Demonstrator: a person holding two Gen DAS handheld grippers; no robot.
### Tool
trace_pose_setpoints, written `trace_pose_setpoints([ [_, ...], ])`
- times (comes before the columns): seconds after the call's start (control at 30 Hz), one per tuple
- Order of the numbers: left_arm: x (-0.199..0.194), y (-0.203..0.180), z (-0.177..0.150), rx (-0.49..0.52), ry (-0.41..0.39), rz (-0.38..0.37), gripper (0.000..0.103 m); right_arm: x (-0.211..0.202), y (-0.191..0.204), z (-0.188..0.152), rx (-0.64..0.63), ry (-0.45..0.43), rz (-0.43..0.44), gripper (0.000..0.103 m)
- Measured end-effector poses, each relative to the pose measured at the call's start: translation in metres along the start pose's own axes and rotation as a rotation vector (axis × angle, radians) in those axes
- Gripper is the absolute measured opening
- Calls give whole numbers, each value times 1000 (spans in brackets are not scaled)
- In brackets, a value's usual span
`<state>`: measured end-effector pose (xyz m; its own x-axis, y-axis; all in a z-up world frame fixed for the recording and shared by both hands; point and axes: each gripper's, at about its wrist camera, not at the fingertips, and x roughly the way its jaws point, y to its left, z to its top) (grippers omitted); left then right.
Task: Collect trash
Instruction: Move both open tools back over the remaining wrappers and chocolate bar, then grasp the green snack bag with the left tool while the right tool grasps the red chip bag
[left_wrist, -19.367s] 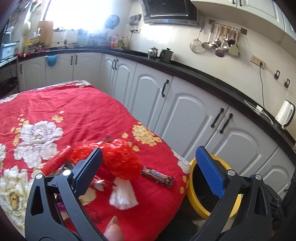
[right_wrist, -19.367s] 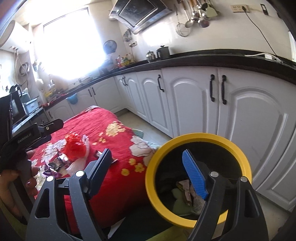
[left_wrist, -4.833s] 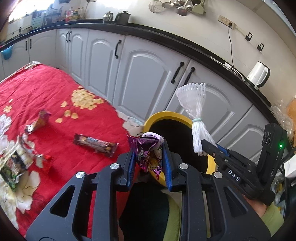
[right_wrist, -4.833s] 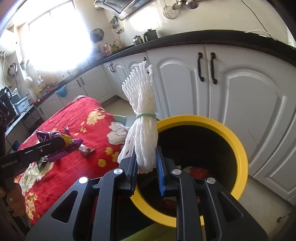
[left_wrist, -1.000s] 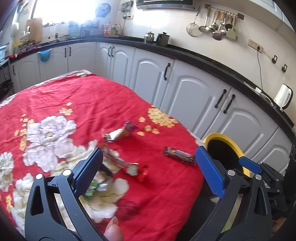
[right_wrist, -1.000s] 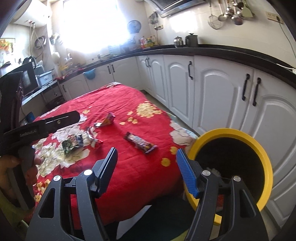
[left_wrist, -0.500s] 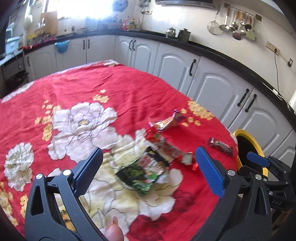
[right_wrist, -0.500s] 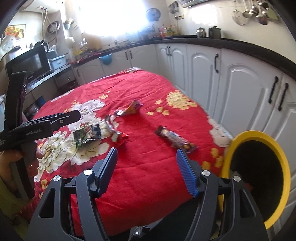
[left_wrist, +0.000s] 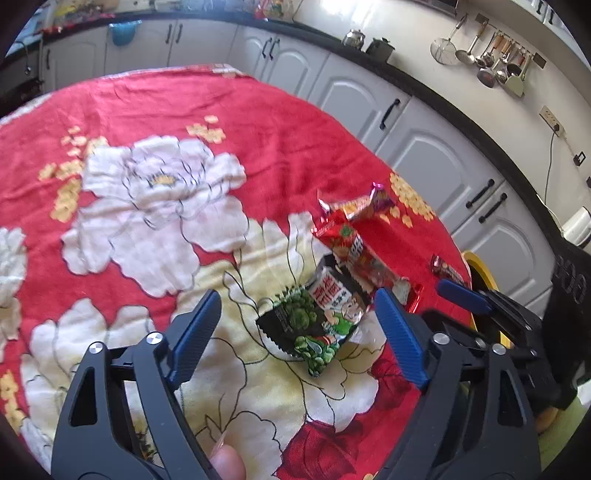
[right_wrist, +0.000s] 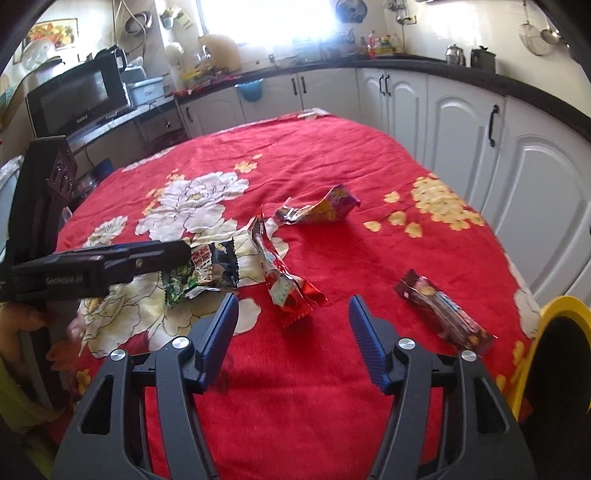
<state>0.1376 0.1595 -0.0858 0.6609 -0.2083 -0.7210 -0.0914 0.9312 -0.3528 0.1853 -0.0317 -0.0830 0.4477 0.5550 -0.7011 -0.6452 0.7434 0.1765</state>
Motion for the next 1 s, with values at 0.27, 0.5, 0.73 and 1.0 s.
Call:
trace_pose_setpoints([
  [0.27, 11, 0, -5, 9, 24, -8, 71, 27, -1, 3, 5, 49, 27, 38],
  [0.5, 14, -10, -8, 66, 33, 19, 47, 27, 0, -5, 18, 51, 39, 10],
  [0.73, 16, -24, -12, 127, 42, 27, 29, 16, -5, -16, 47, 41, 47, 6],
  [1.0, 15, -41, -17, 192, 43, 42, 11, -1, -14, -29, 73, 25, 35, 5],
])
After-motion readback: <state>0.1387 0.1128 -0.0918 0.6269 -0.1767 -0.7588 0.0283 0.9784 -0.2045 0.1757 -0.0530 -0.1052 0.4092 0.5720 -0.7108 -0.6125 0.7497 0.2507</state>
